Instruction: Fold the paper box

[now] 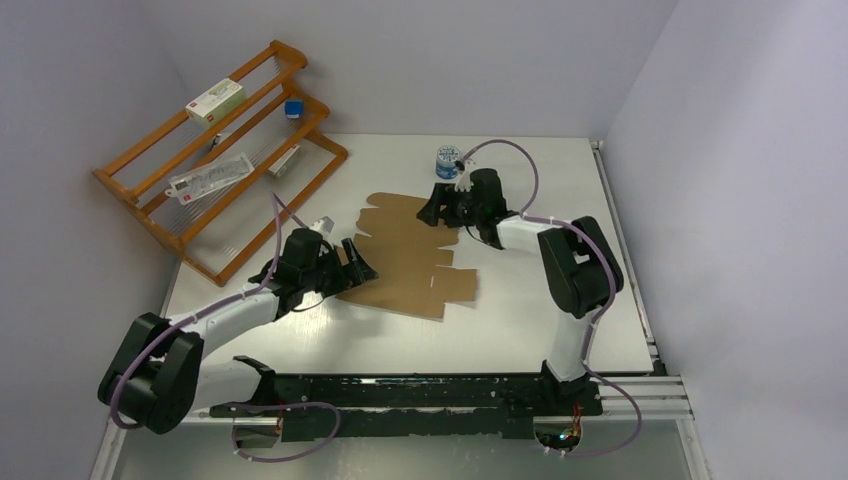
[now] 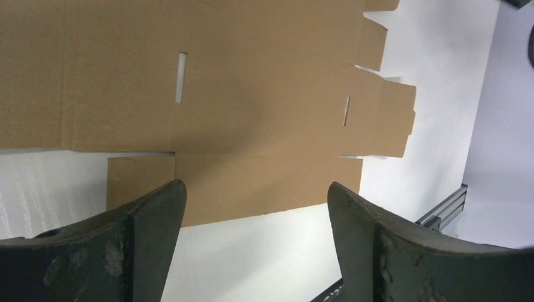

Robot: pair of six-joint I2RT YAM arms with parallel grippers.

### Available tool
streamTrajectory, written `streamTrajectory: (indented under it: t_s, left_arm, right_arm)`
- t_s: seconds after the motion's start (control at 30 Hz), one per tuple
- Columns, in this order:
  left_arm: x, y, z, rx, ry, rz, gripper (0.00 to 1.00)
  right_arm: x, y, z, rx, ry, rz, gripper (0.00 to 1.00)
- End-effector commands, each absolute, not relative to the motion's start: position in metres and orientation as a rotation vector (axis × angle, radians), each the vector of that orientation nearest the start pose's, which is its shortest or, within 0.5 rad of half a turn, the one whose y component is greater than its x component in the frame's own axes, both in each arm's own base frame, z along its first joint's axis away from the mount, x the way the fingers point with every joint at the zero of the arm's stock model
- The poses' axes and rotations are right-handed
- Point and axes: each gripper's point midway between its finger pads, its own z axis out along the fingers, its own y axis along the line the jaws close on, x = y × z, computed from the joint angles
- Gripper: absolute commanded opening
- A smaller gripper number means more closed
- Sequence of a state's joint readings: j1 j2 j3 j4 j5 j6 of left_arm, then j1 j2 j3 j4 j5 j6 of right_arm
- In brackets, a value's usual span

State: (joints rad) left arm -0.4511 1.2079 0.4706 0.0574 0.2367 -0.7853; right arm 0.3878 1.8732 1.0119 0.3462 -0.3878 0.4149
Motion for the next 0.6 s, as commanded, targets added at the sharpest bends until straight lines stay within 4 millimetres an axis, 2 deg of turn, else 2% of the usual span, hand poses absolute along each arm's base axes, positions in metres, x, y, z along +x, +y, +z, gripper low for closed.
streamTrajectory:
  t_s: [0.0,0.1,0.17,0.33,0.4,0.57]
  left_arm:
    - [0.264,-0.207,0.071,-0.268,2.344,-0.916,0.87]
    - [0.266,-0.204,0.066,-0.264,2.367,-0.876,0.88]
    - [0.266,-0.202,0.064,-0.267,2.377,-0.854,0.88]
    - [0.264,-0.197,0.063,-0.27,2.38,-0.827,0.88]
    - [0.263,-0.196,0.062,-0.274,2.384,-0.819,0.88]
    - [0.259,-0.193,0.06,-0.276,2.403,-0.806,0.88]
  right_arm:
    - [0.448,0.265,0.077,-0.256,2.111,0.833,0.77]
    - [0.455,0.263,0.069,-0.259,2.135,0.811,0.79]
    - [0.461,0.255,0.068,-0.245,2.146,0.777,0.8]
    - [0.477,0.211,0.063,-0.165,2.174,0.798,0.8]
    - [0.479,0.202,0.06,-0.148,2.179,0.85,0.8]
    - [0.482,0.199,0.041,-0.155,2.223,0.933,0.75]
